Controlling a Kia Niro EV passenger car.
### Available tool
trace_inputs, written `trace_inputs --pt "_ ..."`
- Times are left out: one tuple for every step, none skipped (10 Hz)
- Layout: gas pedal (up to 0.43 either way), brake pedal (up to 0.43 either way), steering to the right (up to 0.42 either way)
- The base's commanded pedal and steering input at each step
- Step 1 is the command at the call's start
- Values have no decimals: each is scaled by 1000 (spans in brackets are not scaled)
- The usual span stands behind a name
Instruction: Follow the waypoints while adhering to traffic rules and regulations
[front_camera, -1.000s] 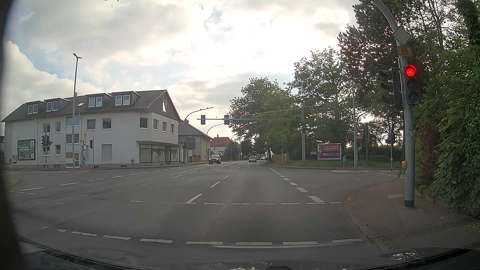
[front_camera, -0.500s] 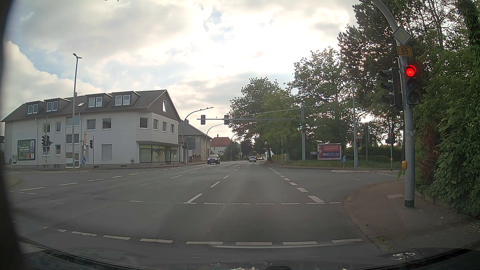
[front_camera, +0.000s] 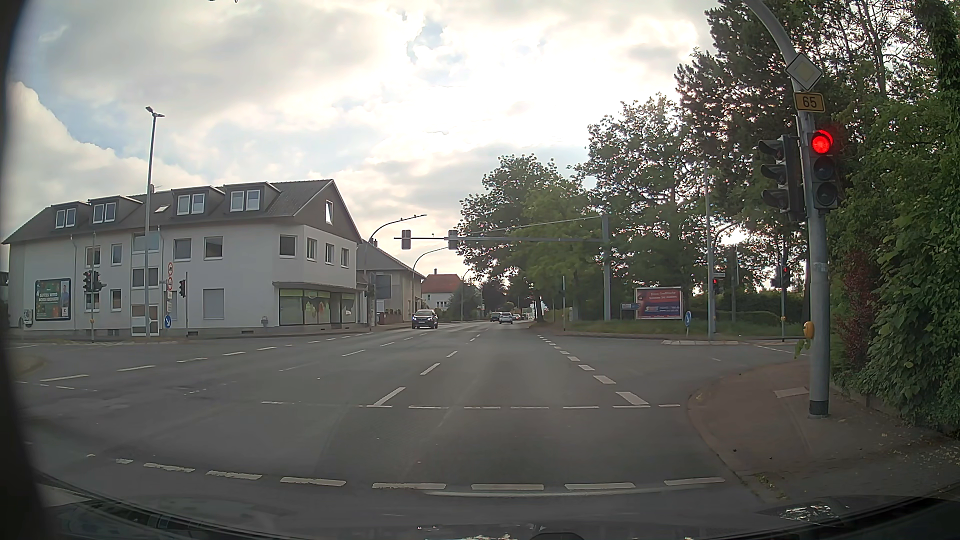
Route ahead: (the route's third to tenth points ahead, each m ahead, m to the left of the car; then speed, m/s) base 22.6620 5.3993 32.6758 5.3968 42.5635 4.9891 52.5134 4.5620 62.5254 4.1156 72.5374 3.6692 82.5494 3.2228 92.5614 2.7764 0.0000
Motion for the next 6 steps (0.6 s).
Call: trace_inputs --pt "0 0 -10" --pt "0 0 -9" --pt "0 0 -9" --pt "0 0 -9" --pt "0 0 -9" --pt "0 0 -9"
